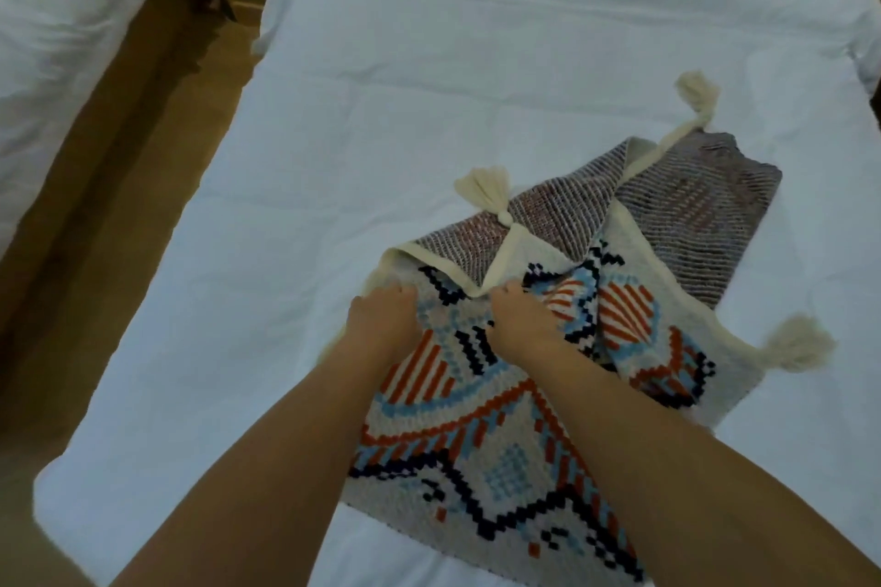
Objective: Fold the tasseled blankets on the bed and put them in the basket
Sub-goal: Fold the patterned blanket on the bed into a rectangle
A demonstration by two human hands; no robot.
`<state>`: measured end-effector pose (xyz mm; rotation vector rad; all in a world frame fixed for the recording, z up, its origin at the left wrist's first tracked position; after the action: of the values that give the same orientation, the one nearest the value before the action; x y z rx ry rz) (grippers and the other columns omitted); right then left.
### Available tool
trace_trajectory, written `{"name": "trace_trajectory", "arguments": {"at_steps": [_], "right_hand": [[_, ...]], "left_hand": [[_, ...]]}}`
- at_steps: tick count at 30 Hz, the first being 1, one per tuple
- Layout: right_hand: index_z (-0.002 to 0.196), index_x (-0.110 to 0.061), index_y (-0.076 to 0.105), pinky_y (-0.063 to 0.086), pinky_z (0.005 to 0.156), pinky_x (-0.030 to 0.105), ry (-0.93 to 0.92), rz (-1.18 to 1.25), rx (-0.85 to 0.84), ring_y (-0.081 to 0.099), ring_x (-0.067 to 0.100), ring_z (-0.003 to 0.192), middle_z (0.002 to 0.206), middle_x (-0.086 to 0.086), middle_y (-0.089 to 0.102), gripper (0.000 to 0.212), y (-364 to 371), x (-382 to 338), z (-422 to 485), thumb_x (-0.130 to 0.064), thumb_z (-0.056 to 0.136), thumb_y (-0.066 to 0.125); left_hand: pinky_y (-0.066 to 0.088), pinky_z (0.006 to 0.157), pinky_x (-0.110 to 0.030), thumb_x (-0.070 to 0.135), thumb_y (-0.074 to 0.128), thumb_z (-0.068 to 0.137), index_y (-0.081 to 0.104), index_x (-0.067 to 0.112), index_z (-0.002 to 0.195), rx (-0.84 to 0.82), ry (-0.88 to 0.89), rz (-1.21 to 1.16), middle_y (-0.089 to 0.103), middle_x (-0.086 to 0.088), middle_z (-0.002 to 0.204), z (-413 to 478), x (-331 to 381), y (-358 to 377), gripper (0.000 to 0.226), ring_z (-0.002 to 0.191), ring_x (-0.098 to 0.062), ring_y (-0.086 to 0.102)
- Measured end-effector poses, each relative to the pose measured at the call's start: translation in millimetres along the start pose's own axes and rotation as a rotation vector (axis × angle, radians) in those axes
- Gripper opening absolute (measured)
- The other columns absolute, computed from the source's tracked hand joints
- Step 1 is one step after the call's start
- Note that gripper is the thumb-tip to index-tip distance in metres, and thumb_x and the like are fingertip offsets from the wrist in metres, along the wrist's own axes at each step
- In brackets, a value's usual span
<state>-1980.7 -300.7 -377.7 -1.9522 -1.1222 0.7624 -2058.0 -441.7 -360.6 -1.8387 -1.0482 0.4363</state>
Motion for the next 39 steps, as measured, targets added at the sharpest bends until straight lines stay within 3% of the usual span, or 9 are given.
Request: {"name": "trace_trajectory", "arguments": {"at_steps": [6, 11, 14, 16, 19, 24, 28, 32, 39], "right_hand": [[0.146, -0.018, 0.011, 0.047, 0.087, 0.043, 0.107, -0.001, 0.049, 0.043, 0.035, 0.122, 0.155, 0.013, 0.004, 0.072, 8.3, 10.3, 58.5, -0.005, 0.089, 0.052], [0.118, -0.008, 0.048, 0.046, 0.079, 0.042, 0.122, -0.113, 0.031, 0.053, 0.034, 0.104, 0.131, 0.018, 0.038, 0.027, 6.5, 17.1, 103.7, -0.008, 0.091, 0.047], [0.110, -0.006, 0.052, 0.047, 0.079, 0.039, 0.120, -0.095, 0.140, 0.054, 0.031, 0.102, 0.118, 0.015, 0.050, 0.019, -13.3, 16.5, 124.6, -0.007, 0.092, 0.046], [0.113, -0.007, 0.050, 0.047, 0.077, 0.037, 0.104, -0.078, 0.248, 0.052, 0.030, 0.104, 0.117, 0.014, 0.051, 0.022, -35.9, 11.7, 139.9, -0.004, 0.092, 0.046], [0.112, -0.008, 0.047, 0.042, 0.071, 0.034, 0.021, -0.090, 0.311, 0.047, 0.031, 0.106, 0.117, 0.014, 0.048, 0.028, -67.9, -8.0, 171.3, 0.003, 0.087, 0.050], [0.111, -0.006, 0.046, 0.042, 0.083, 0.034, -0.113, -0.079, 0.445, 0.043, 0.029, 0.112, 0.120, 0.014, 0.045, 0.031, -130.3, -59.6, 231.9, 0.005, 0.083, 0.052], [0.107, -0.006, 0.048, 0.033, 0.075, 0.031, -0.198, 0.037, 0.601, 0.043, 0.026, 0.100, 0.116, 0.015, 0.046, 0.023, -182.6, -120.4, 282.6, 0.004, 0.087, 0.043], [0.102, 0.001, 0.049, 0.022, 0.067, 0.024, -0.268, 0.276, 0.664, 0.044, 0.029, 0.096, 0.116, 0.020, 0.044, 0.020, -217.3, -183.5, 331.3, 0.007, 0.084, 0.043], [0.108, 0.005, 0.049, 0.022, 0.067, 0.022, -0.326, 0.388, 0.596, 0.047, 0.031, 0.101, 0.120, 0.021, 0.045, 0.025, -179.2, -256.4, 399.7, 0.007, 0.085, 0.042]], "left_hand": [[0.037, 0.093, -0.040, 0.022, 0.045, 0.091, 0.027, 0.016, 0.141, 0.175, 0.070, 0.014, 0.038, -0.008, 0.141, 73.4, 1.8, -3.3, 0.053, 0.126, -0.029, 0.038], [0.025, 0.106, -0.044, 0.018, 0.048, 0.089, 0.030, 0.024, 0.141, 0.161, 0.101, 0.069, 0.023, -0.008, 0.151, 124.2, -7.3, 9.4, 0.055, 0.139, -0.028, 0.020], [0.033, 0.093, -0.036, 0.021, 0.048, 0.089, 0.047, 0.021, 0.126, 0.208, 0.123, 0.013, 0.045, -0.005, 0.137, 144.6, -17.0, 5.5, 0.036, 0.126, -0.024, 0.040], [0.035, 0.071, -0.032, 0.018, 0.047, 0.090, 0.049, 0.016, 0.110, 0.247, 0.095, -0.078, 0.060, -0.005, 0.110, 155.2, -26.5, -5.8, 0.021, 0.096, -0.026, 0.056], [0.033, 0.056, -0.030, 0.012, 0.040, 0.093, 0.044, 0.011, 0.103, 0.292, -0.004, -0.353, 0.060, -0.005, 0.084, 170.2, -44.9, -26.1, 0.010, 0.066, -0.022, 0.050], [0.029, 0.050, -0.031, 0.010, 0.039, 0.094, 0.040, 0.009, 0.097, 0.383, -0.075, -0.480, 0.048, -0.006, 0.076, 205.5, -95.9, -78.6, 0.002, 0.063, -0.023, 0.046], [0.032, 0.054, -0.033, 0.009, 0.036, 0.095, 0.040, 0.007, 0.094, 0.397, -0.218, -0.380, 0.052, -0.015, 0.082, 234.6, -173.9, -117.9, 0.005, 0.065, -0.025, 0.045], [0.037, 0.064, -0.034, 0.009, 0.038, 0.096, 0.048, 0.001, 0.100, 0.355, -0.304, -0.242, 0.059, -0.019, 0.098, 256.4, -240.0, -127.8, 0.014, 0.086, -0.033, 0.055], [0.040, 0.064, -0.033, 0.022, 0.036, 0.099, 0.048, 0.007, 0.104, 0.298, -0.352, -0.219, 0.060, -0.012, 0.098, 274.8, -297.7, -79.9, 0.020, 0.087, -0.027, 0.057]]}}
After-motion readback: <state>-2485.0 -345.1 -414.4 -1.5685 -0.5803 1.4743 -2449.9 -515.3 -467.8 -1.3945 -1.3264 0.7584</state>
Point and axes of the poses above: each hand's wrist, its own z-axis towards the middle knuckle, its own y-axis out of the palm, x = y × z, the point moved 6 cm from there along z, towards the middle knuckle
